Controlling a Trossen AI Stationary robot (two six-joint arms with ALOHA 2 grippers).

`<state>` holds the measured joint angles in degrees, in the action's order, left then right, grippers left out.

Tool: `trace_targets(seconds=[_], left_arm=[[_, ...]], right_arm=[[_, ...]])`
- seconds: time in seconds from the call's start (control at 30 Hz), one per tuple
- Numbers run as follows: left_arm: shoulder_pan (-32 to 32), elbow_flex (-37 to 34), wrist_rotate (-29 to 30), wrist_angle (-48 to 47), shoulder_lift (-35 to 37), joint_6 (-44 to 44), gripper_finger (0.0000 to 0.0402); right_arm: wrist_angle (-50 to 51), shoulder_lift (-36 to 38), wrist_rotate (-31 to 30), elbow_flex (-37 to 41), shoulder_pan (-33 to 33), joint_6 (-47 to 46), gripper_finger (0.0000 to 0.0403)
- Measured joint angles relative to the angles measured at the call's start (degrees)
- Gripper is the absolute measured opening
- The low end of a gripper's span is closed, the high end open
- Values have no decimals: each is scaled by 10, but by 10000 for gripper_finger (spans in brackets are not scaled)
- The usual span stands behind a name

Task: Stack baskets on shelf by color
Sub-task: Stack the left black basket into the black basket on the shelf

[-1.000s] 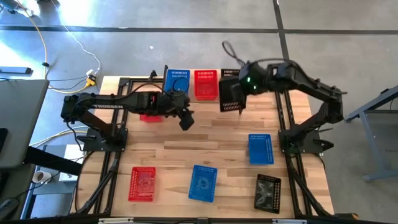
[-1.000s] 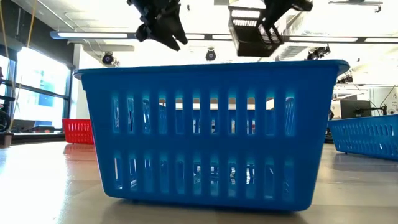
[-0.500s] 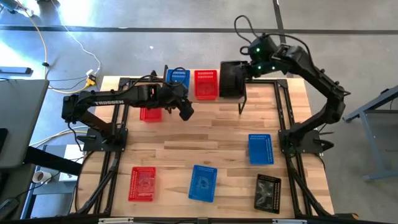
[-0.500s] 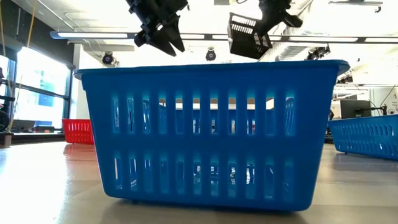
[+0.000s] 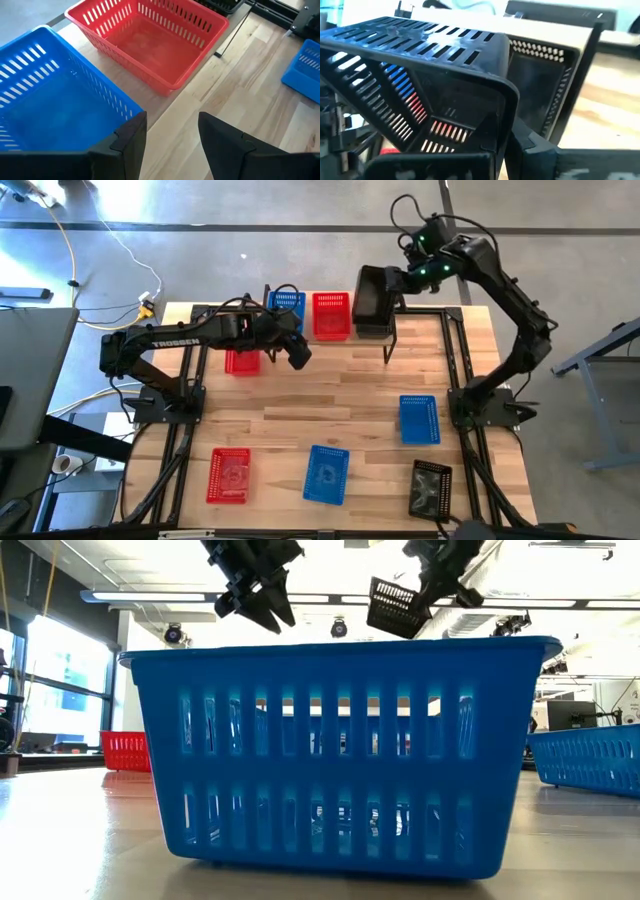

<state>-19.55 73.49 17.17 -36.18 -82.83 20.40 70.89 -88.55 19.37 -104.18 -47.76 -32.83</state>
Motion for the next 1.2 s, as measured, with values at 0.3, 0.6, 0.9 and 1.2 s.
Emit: trace_targets(seconds=[0.3,0.6,0.9,1.2], left_arm=[[0,0,2,0,0,4,170],[0,0,0,0,0,4,170],[0,0,-2,-17,0,4,170],[0,0,0,-20,0,4,170]], right_arm=[[57,-28,89,0,-39,34,0],[77,-54,84,0,-69,61,0],[91,-81,77,0,-68,79,0],[90,-98,77,0,-68,86,0]])
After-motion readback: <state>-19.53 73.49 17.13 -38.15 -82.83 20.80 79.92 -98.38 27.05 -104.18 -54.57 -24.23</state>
